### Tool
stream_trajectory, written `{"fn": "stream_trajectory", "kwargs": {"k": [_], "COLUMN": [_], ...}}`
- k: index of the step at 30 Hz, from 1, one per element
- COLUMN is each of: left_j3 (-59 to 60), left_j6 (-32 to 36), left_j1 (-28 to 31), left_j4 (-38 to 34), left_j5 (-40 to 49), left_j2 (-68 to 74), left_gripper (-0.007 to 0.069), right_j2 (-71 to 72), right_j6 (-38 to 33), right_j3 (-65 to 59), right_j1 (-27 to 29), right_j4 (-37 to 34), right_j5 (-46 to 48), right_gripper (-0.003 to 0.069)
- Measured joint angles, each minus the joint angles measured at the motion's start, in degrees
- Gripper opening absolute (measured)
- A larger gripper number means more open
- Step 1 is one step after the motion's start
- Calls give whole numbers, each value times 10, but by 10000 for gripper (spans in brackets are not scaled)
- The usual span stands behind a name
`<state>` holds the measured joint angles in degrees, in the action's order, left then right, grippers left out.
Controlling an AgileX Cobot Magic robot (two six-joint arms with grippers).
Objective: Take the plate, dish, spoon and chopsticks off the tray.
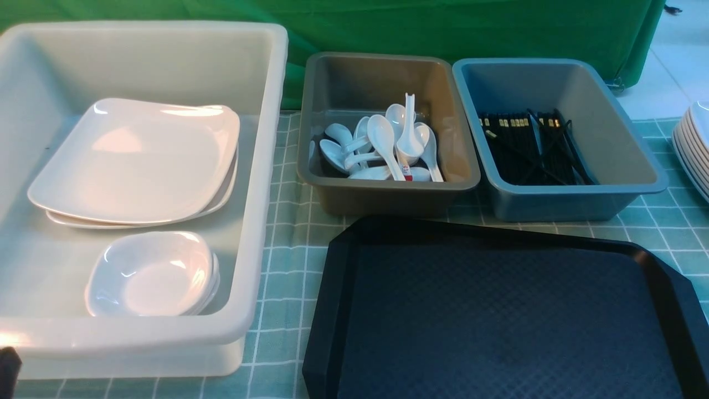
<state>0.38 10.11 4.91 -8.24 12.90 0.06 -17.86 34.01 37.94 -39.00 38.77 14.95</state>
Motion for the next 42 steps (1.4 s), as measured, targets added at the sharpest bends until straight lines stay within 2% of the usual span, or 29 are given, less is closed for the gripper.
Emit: {"fn": "stream_trajectory", "kwargs": {"k": [26, 29, 30, 31, 32, 35, 42], "left_j3": [0, 0, 0, 0, 0, 0, 0], "left_j6": [-5, -5, -5, -5, -5, -5, -3], "left_j1": [-9, -9, -9, -9, -9, -9, -9], "left_j4": [-12, -12, -12, -12, -13, -13, -13], "left_j5": [-1, -1, -1, -1, -1, -1, -1], "left_j2": [0, 0, 0, 0, 0, 0, 0], "left_gripper": [17, 17, 17, 17, 17, 17, 17], "right_j2": [0, -2, -5, -11, -16, -36, -50], "right_j6": [-2, -47, -87, -172, -228, -305, -320], "right_j3": [0, -2, -4, -6, -8, -9, -11], "right_j1": [0, 0, 0, 0, 0, 0, 0], "right_j4": [-2, -58, -97, -179, -236, -332, -353], "right_j5": [0, -16, -23, -44, -58, -90, -94], "right_gripper": [189, 193, 193, 195, 197, 200, 213]}}
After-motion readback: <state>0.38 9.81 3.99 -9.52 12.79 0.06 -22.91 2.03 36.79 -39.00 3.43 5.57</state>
